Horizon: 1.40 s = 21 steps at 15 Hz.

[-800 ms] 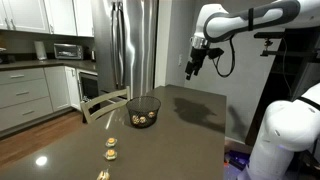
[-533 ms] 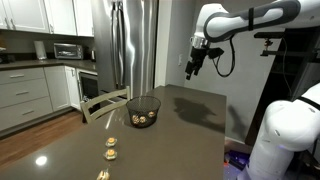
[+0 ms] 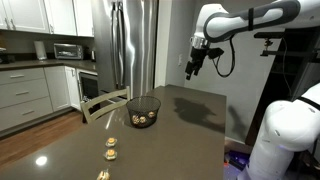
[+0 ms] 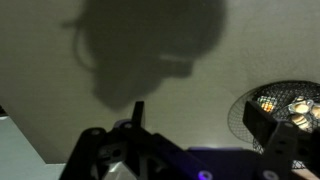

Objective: Put a small packet inside the basket

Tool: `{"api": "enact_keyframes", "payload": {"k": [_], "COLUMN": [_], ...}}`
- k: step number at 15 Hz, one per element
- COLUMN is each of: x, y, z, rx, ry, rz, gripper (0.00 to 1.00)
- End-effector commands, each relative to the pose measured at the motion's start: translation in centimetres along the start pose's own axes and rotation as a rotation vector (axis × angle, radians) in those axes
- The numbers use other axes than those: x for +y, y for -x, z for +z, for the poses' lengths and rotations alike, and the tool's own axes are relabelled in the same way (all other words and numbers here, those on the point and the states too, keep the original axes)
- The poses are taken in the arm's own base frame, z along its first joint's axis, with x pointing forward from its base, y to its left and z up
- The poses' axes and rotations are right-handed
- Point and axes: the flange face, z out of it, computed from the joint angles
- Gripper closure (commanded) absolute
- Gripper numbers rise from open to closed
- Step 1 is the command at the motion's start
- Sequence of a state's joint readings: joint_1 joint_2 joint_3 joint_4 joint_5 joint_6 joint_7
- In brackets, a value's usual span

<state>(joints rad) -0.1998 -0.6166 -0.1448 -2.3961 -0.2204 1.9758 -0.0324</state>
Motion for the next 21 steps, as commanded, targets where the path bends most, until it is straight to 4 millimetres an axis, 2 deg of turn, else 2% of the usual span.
{"api": "enact_keyframes", "payload": {"k": [1, 4, 7, 15, 21], "x": [0.0, 0.0, -1.7, -9.1, -15.4], "y": [0.0, 0.0, -0.5, -1.6, -0.9], "z": [0.0, 0.0, 0.1, 0.7, 0.6], "rx": [-0.001, -0.001, -0.004, -0.042, -0.064], "ry": [0.000, 0.000, -0.007, -0.087, -0.141], "rz": [0.000, 0.000, -0.012, -0.183, -0.361], "gripper": [0.00, 0.00, 0.00, 0.00, 0.00]}}
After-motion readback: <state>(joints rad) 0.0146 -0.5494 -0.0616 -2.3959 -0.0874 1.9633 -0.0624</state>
